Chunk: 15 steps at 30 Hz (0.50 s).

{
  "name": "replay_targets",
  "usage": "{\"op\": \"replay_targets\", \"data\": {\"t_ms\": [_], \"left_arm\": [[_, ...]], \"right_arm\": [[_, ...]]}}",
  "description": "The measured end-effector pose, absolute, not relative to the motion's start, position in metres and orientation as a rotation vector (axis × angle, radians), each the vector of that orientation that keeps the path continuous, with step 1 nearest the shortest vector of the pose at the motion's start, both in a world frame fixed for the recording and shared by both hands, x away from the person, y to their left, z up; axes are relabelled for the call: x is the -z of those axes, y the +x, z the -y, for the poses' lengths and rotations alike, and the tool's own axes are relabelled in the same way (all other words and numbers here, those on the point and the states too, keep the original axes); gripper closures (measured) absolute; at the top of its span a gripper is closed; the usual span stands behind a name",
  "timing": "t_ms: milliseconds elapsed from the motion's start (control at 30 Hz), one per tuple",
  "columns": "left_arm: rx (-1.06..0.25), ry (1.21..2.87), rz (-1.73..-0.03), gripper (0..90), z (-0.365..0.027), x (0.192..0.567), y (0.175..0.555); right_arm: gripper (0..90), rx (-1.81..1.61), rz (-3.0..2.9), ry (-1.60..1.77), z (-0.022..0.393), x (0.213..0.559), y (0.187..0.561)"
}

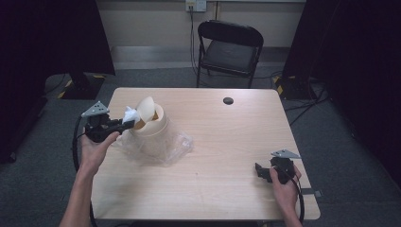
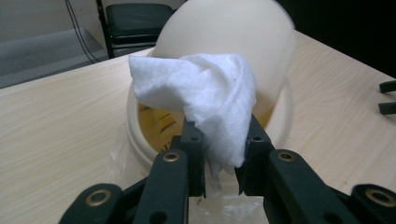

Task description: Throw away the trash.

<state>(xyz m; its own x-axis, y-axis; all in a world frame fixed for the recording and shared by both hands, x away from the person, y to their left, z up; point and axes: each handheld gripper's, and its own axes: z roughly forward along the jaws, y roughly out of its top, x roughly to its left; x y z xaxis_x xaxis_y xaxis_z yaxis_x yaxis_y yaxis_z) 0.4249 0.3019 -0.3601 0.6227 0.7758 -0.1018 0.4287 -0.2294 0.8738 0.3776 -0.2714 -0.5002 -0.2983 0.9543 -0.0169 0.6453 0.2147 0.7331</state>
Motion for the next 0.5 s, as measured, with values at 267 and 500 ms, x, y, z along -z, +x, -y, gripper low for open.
{"op": "replay_targets", "data": {"t_ms": [267,500], "left_arm": [[-0.42,1.897,-0.98,76.2,-0.299,0.368,0.435],[-0.408,1.941,-0.988,75.6,-0.294,0.373,0.44]], "right_arm": [[11.5,-0.868,-2.023,1.476,0.271,0.5,0.378],[11.4,-0.868,-2.023,1.476,0.271,0.5,0.378]]}}
